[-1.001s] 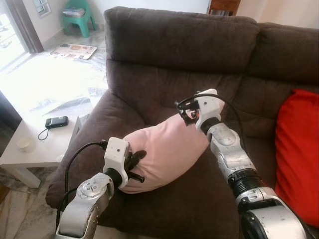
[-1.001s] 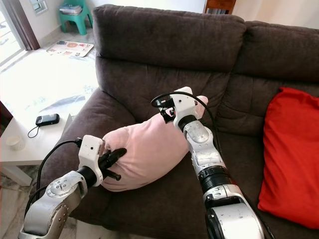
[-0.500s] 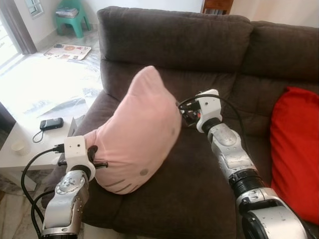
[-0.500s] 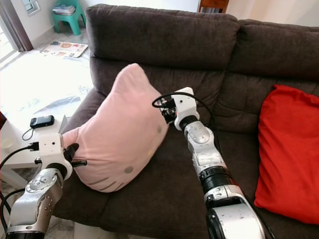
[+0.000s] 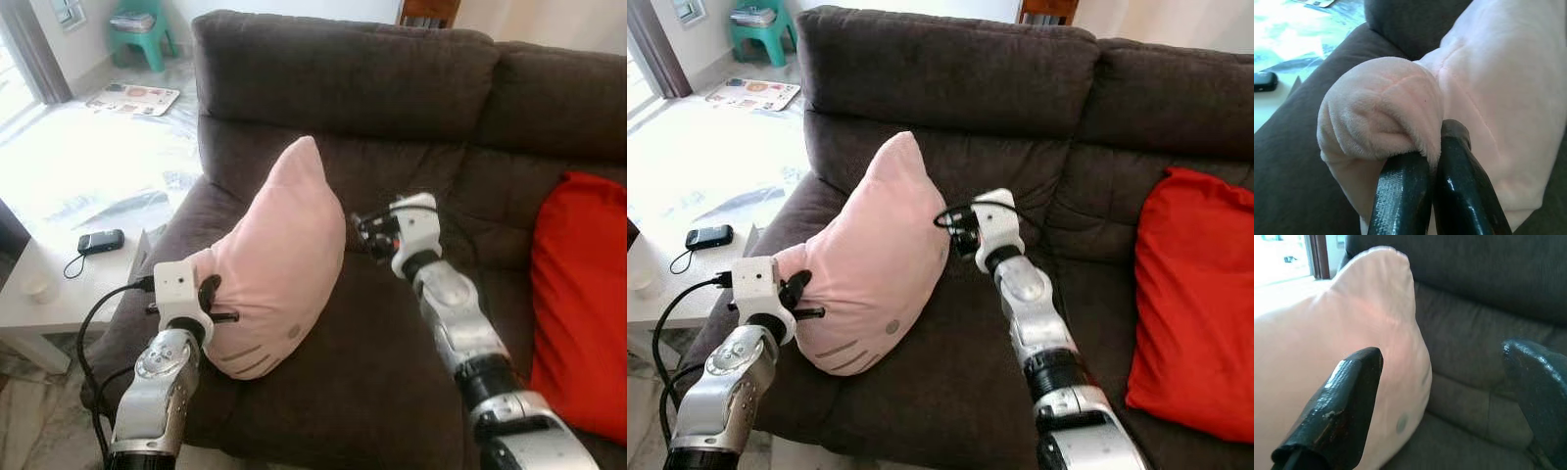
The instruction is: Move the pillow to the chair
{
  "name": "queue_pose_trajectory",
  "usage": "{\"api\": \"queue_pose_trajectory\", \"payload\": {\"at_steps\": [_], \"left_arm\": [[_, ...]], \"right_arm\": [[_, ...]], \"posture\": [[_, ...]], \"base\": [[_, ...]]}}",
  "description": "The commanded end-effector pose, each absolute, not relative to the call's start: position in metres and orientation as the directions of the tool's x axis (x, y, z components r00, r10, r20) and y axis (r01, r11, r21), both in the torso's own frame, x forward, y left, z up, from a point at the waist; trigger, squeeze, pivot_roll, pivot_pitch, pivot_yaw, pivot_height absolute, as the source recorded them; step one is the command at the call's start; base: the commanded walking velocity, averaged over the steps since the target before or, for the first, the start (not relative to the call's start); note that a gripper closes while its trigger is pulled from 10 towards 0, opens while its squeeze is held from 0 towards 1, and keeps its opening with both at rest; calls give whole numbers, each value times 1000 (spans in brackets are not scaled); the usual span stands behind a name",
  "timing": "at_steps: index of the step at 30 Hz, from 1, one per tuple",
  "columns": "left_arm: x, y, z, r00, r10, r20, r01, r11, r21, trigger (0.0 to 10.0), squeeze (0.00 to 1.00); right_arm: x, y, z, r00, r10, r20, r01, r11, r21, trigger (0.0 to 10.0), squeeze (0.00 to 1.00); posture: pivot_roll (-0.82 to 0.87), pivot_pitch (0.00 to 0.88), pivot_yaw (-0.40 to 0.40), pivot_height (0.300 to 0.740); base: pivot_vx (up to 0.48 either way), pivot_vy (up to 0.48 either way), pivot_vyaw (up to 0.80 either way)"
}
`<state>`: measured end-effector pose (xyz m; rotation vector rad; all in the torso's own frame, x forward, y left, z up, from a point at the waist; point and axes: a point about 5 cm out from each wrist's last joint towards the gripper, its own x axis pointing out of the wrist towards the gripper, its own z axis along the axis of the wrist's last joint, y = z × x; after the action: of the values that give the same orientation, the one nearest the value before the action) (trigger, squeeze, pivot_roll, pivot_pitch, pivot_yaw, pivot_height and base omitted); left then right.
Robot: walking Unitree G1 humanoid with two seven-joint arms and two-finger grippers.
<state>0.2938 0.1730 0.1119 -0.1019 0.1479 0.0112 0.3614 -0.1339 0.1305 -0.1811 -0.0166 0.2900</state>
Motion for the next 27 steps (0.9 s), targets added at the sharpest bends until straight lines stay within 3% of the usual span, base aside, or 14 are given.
{"api": "queue_pose_trajectory", "payload": {"at_steps": [1,9,11,21,23,24,27], "left_arm": [[297,171,115,990,-39,-132,27,995,-95,10000,0],[302,162,119,986,-126,-108,117,990,-83,10000,0],[305,165,126,995,-76,-61,64,980,-187,10000,0],[302,183,129,999,52,-10,-53,984,-173,10000,0],[301,184,129,998,62,-8,-63,981,-183,10000,871],[301,184,129,998,63,-7,-63,981,-183,10000,945],[301,183,129,998,62,-5,-62,981,-183,10000,949]], "right_arm": [[362,-132,137,958,287,19,-280,944,-173,10000,0],[360,-130,139,958,285,29,-277,948,-158,10000,0],[359,-128,140,956,289,49,-279,950,-142,10000,0],[354,-129,139,957,282,64,-274,955,-112,10000,0],[353,-128,138,957,285,60,-277,954,-117,10000,0],[352,-128,138,956,287,60,-279,953,-119,10000,0],[352,-127,139,955,290,63,-281,953,-117,10000,0]], "posture": [[84,85,-45,740],[85,82,-44,740],[84,83,-44,740],[85,86,-48,740],[86,86,-49,740],[86,86,-49,740],[86,86,-49,740]], "base": [[0,0,0],[0,0,0],[0,0,0],[0,0,0],[0,0,0],[0,0,0],[0,0,0]]}}
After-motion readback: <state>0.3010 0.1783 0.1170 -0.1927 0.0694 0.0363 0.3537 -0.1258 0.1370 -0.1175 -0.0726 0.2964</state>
